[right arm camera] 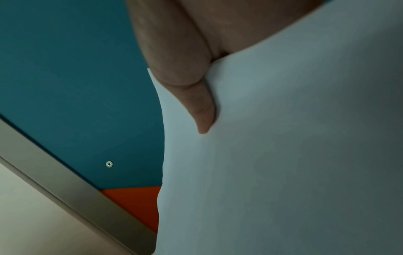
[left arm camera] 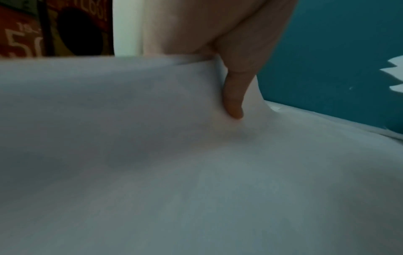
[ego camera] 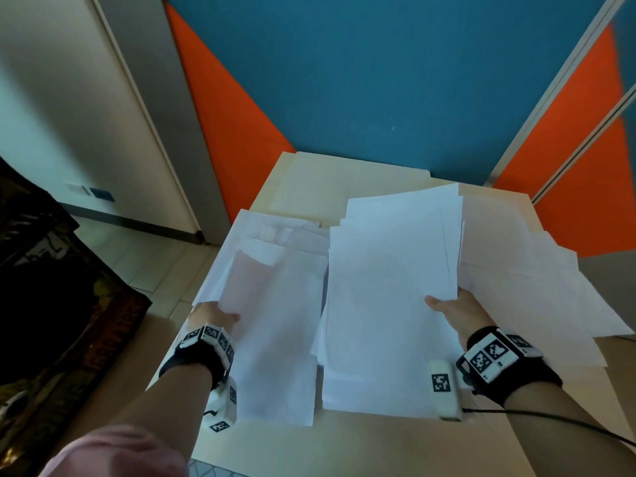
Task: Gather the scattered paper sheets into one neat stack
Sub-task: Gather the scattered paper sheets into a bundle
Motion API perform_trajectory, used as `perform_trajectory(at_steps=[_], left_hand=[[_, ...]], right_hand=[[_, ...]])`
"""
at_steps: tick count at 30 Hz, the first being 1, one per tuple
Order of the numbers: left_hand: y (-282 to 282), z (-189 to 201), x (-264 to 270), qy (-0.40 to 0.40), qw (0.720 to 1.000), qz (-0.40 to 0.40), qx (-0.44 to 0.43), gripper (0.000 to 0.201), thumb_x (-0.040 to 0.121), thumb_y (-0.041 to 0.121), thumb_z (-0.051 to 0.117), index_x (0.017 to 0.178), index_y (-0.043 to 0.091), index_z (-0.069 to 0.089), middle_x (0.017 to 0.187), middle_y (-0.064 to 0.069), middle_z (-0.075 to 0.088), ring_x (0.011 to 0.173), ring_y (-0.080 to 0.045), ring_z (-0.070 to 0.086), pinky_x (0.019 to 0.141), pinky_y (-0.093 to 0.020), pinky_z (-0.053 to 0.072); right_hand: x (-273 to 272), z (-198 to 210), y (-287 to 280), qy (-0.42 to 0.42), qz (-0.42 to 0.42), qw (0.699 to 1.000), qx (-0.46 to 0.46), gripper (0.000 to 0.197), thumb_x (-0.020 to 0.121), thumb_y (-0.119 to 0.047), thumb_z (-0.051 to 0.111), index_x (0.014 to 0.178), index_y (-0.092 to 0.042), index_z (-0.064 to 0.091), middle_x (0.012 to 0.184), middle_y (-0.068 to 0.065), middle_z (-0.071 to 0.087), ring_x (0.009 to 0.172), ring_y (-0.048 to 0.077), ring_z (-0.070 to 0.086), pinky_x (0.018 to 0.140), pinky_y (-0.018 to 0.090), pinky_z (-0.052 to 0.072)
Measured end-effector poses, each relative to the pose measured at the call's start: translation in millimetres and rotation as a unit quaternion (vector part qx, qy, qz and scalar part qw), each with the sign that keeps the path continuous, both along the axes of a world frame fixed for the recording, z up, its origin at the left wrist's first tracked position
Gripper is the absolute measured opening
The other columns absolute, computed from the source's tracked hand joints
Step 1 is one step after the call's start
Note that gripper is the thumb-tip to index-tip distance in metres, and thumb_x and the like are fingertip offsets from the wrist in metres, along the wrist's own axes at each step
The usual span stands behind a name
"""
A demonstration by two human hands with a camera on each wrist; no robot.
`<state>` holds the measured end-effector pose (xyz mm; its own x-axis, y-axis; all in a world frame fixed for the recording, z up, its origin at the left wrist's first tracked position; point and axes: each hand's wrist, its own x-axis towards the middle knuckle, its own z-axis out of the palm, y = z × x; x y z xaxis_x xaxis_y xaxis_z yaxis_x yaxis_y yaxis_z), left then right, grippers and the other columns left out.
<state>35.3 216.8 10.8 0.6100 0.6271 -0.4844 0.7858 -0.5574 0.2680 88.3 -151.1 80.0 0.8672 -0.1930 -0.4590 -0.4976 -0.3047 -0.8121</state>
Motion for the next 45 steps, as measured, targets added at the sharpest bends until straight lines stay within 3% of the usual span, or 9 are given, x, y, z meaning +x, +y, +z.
perform_trajectory(at_steps=[5,9,13,17,20,24,30,41,45], left_hand=[[11.6,2.2,20.5,0.06,0.996,-0.051,0.032,0.068,0.08,0.044,0.064,0.138,0.015,0.043,0.145,-0.014,0.028,0.134,-0.032,0.027,0.112,-0.043,0.03],[17.3,-2.2,25.7,0.076,0.994,-0.06,0.044,0.066,0.077,0.042,0.068,0.135,0.02,0.046,0.141,-0.012,0.028,0.132,-0.032,0.028,0.112,-0.044,0.028],[14.1,-1.0,24.7,0.023,0.997,-0.053,0.045,0.051,0.075,0.035,0.071,0.122,0.02,0.058,0.134,-0.01,0.032,0.124,-0.032,0.034,0.108,-0.045,0.033],[15.5,3.9,26.0,-0.037,0.997,-0.064,0.006,0.057,0.082,0.016,0.063,0.135,0.018,0.043,0.129,-0.016,0.052,0.113,-0.034,0.055,0.093,-0.04,0.046],[19.2,7.9,28.2,-0.113,0.993,-0.013,-0.045,0.054,0.081,0.003,0.062,0.127,0.011,0.036,0.115,-0.023,0.061,0.092,-0.036,0.062,0.078,-0.042,0.052],[27.0,17.7,30.7,-0.093,0.992,-0.081,-0.03,0.043,0.086,0.016,0.06,0.127,0.006,0.051,0.123,-0.018,0.061,0.11,-0.035,0.058,0.087,-0.037,0.047],[48.4,30.8,38.1,-0.128,0.988,-0.084,-0.036,0.035,0.088,0.018,0.053,0.118,0.001,0.058,0.113,-0.023,0.063,0.098,-0.035,0.059,0.074,-0.032,0.04],[55.4,25.7,44.0,-0.236,0.902,0.055,-0.358,0.023,0.086,0.011,0.062,0.108,0.005,0.061,0.109,-0.021,0.066,0.098,-0.037,0.063,0.095,-0.054,0.048],[20.9,25.0,53.0,-0.225,0.87,0.029,-0.437,0.017,0.088,0.006,0.058,0.105,0.005,0.061,0.094,-0.016,0.07,0.08,-0.031,0.068,0.083,-0.048,0.055]], right_hand=[[1.2,0.6,0.6,-0.005,-0.012,1.0,-0.002,0.041,0.088,-0.003,0.057,0.128,0.002,0.049,0.131,0.018,0.055,0.112,0.029,0.053,0.091,0.031,0.036],[3.3,-3.0,0.3,-0.003,-0.017,1.0,0.0,0.04,0.088,-0.003,0.057,0.127,0.002,0.051,0.128,0.02,0.057,0.101,0.025,0.053,0.091,0.033,0.039],[4.8,-4.8,-0.4,-0.008,-0.028,1.0,-0.004,0.038,0.088,-0.002,0.057,0.126,0.003,0.052,0.127,0.02,0.058,0.098,0.022,0.052,0.092,0.034,0.039],[6.8,-7.9,1.9,-0.009,-0.028,0.999,-0.016,0.04,0.088,-0.003,0.057,0.127,0.002,0.051,0.129,0.019,0.057,0.1,0.023,0.052,0.096,0.036,0.039],[9.0,-10.9,4.2,-0.008,-0.029,0.999,-0.028,0.041,0.088,-0.005,0.058,0.127,0.001,0.05,0.13,0.017,0.056,0.112,0.029,0.054,0.102,0.039,0.038],[10.7,-13.4,7.8,-0.003,-0.026,0.998,-0.05,0.041,0.087,-0.007,0.059,0.127,-0.001,0.051,0.13,0.016,0.057,0.118,0.032,0.053,0.105,0.044,0.039],[10.7,-11.6,9.9,0.001,-0.025,0.996,-0.083,0.035,0.088,-0.003,0.056,0.122,0.003,0.054,0.126,0.021,0.059,0.11,0.033,0.056,0.1,0.041,0.041],[5.2,1.6,23.6,0.018,0.01,0.999,-0.027,0.037,0.088,-0.007,0.059,0.123,0.0,0.054,0.126,0.019,0.059,0.112,0.032,0.057,0.101,0.043,0.042],[3.6,7.0,39.5,0.018,0.029,0.998,0.052,0.042,0.087,-0.004,0.058,0.129,0.001,0.05,0.129,0.017,0.057,0.106,0.024,0.054,0.097,0.034,0.04]])
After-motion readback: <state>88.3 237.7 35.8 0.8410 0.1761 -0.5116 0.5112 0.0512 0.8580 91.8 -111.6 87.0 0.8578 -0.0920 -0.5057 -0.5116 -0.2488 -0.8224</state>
